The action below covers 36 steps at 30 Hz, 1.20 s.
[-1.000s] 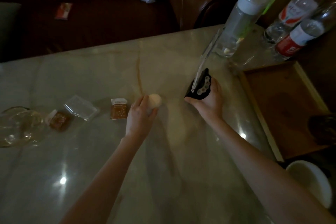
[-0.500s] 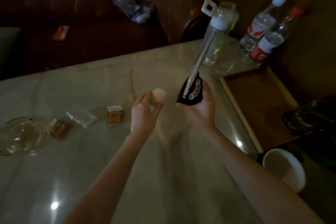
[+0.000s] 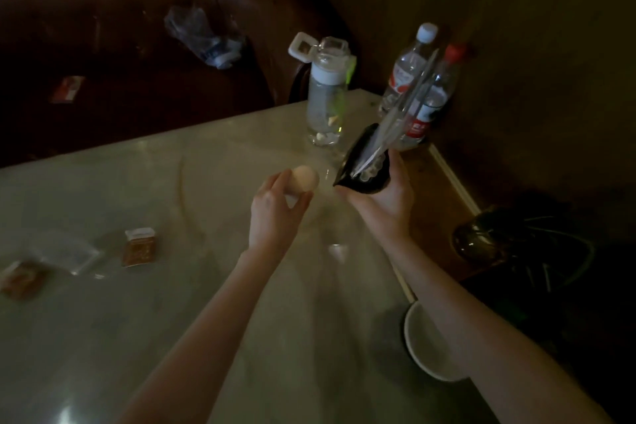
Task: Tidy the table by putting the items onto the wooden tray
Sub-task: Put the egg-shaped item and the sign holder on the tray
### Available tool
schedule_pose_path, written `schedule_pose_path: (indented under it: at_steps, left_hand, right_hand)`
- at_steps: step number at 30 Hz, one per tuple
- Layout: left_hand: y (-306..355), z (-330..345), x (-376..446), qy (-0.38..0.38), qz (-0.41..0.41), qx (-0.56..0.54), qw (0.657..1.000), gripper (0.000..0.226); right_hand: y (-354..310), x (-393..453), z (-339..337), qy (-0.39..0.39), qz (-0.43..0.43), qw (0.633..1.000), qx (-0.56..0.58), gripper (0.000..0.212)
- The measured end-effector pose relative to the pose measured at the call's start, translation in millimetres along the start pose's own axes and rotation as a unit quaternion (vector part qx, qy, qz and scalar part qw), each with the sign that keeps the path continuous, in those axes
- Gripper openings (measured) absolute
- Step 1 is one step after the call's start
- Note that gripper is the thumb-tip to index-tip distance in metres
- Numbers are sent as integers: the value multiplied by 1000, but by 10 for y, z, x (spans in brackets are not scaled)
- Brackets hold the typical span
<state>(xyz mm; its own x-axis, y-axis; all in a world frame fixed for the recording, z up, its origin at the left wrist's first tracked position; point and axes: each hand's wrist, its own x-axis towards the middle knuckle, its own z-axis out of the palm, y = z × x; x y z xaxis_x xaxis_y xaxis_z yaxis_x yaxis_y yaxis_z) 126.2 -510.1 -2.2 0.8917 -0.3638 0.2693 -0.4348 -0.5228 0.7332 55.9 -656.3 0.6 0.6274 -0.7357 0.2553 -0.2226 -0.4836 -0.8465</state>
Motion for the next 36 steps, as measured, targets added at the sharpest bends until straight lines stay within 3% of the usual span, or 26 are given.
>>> schedule_pose_path:
  at_steps: [8, 19, 36]
  left_hand:
    - [372, 822, 106, -36, 14, 2, 999, 46]
    - [401, 1598, 192, -60, 24, 53, 996, 37]
    - [262, 1933, 192, -58, -12, 78, 995, 54]
  right_hand:
    - [584, 426, -442, -14, 98, 995, 31, 107]
    - [1226, 725, -418, 56, 114, 986, 106, 109]
    - [1636, 811, -242, 48, 146, 982, 114, 94]
